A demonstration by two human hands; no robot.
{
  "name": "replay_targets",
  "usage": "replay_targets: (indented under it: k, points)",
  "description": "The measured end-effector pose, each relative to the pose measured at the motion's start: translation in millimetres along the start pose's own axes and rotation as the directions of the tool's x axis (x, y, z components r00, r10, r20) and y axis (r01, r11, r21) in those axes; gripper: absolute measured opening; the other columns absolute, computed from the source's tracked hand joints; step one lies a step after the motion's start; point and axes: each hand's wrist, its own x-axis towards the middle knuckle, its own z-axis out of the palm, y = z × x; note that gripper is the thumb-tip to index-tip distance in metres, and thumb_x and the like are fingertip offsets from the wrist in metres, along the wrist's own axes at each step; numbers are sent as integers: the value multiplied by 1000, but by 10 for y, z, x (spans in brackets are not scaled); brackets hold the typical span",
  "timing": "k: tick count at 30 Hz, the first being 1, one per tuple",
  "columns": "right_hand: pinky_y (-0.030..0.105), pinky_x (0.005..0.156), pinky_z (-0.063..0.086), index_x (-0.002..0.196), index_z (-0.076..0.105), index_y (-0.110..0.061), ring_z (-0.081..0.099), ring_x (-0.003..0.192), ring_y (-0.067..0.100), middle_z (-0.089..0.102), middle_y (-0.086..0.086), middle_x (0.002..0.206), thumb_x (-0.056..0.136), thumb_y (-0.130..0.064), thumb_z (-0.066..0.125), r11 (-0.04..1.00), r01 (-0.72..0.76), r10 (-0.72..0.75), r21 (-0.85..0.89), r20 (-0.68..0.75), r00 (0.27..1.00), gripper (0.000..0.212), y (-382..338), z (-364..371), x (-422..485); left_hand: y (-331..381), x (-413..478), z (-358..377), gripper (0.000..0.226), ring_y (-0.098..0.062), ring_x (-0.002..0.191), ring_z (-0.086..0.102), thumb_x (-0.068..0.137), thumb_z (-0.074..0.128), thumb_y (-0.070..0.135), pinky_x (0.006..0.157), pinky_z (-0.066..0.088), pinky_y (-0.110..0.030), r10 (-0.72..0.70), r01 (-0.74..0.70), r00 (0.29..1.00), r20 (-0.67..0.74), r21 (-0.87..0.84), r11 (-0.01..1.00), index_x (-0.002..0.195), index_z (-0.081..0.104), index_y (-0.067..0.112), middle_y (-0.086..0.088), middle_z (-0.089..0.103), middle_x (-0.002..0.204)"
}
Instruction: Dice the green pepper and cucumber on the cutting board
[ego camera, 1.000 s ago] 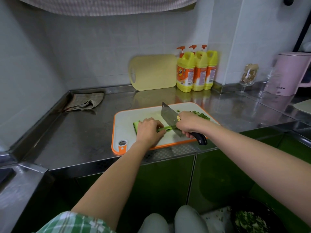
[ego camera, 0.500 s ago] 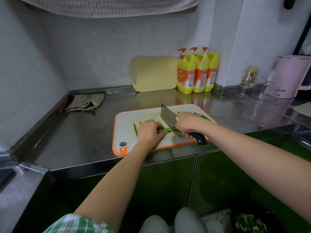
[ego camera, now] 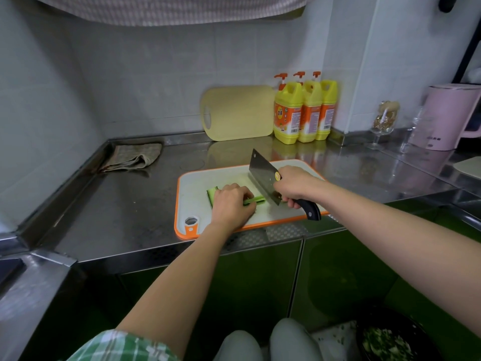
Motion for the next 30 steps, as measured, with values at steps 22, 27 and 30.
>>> replay_targets:
  k: [22,27,30]
  points:
    - [25,43,45,88,58,4,56,52,24,63,18,73,93,-4,37,995,-6,12,-96,58,998,23,-71,74,-34,-17,10,30,24,-21,96,54,87,64,39,82,36,-34,0,0,999,-33,10,1000,103,73,23,-2,64,98]
    - [25,42,47,99,59,6,59,52,25,67,19,74,92,0,43,992,-18,19,-124,4,1000,19,-85,229,12,-18,3,25,24,-20,94,54,88,64,39,82,37,-33,-2,2,999,-39,5,1000,103,73,24,-2,65,98]
    - [26,42,48,104,55,1,59,49,25,67,20,74,93,0,42,998,3,-7,-70,-56,998,18,-60,287,43,-16,0,20,26,-21,96,53,88,64,41,84,37,-34,-1,2,999,-37,16,1000,105,72,24,-1,66,100]
